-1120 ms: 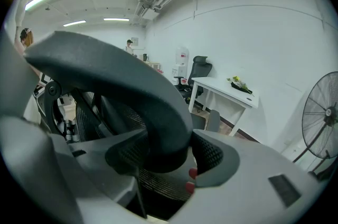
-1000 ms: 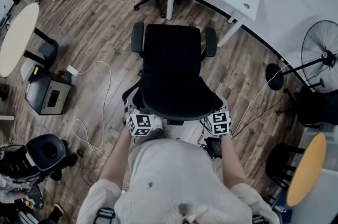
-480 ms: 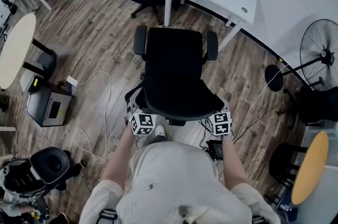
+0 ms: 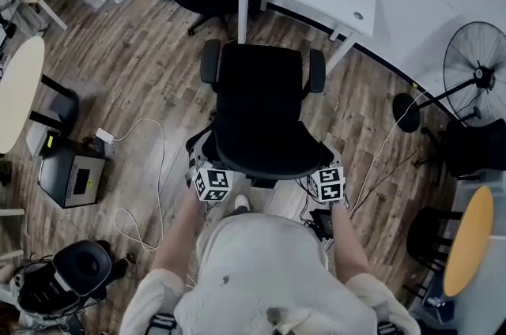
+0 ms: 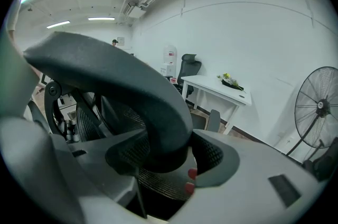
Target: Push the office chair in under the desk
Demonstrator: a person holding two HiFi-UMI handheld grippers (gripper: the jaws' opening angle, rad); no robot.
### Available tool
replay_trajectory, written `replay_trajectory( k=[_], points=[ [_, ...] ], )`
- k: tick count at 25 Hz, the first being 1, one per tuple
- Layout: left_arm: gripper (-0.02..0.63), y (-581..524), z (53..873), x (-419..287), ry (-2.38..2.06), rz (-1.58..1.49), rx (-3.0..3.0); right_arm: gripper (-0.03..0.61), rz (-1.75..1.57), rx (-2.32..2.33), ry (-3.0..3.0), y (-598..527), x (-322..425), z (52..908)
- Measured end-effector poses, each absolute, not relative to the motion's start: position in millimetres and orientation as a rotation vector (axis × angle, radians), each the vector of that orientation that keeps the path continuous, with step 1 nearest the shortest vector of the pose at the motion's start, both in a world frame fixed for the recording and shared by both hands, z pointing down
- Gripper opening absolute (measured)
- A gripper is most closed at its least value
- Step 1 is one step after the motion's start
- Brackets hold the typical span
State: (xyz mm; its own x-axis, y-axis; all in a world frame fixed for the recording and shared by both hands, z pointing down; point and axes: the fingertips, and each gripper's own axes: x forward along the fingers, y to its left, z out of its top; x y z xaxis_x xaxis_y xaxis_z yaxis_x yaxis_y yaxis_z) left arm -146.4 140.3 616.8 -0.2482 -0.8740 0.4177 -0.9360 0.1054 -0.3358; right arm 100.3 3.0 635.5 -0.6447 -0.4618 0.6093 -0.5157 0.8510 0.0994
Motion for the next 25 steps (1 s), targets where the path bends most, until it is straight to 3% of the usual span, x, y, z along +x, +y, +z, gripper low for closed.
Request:
replay_trajectory(
  k=[25],
  points=[
    [0.245,83.6,616.6,-190.7,-2.168,0.873,1.987,0.256,0.185,0.828,-2.329,-19.6,71.1,634.4]
  ],
)
